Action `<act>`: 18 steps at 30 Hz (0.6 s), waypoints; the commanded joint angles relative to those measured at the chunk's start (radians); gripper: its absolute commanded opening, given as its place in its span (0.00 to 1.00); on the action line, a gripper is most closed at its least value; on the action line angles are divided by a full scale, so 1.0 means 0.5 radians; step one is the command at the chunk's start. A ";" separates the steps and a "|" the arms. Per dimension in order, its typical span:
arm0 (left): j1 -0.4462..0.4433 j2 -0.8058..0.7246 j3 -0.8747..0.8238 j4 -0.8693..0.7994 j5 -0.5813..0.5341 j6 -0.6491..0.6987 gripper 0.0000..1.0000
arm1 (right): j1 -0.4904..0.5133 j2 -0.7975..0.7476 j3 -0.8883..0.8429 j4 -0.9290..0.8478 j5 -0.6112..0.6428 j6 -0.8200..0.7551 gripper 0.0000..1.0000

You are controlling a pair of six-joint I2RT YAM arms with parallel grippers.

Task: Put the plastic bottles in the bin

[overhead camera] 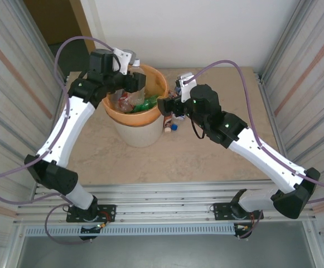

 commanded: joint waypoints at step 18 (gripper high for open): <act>0.089 0.337 0.272 -0.299 -0.046 0.036 0.77 | -0.275 -0.119 -0.122 -0.108 -0.008 0.326 0.98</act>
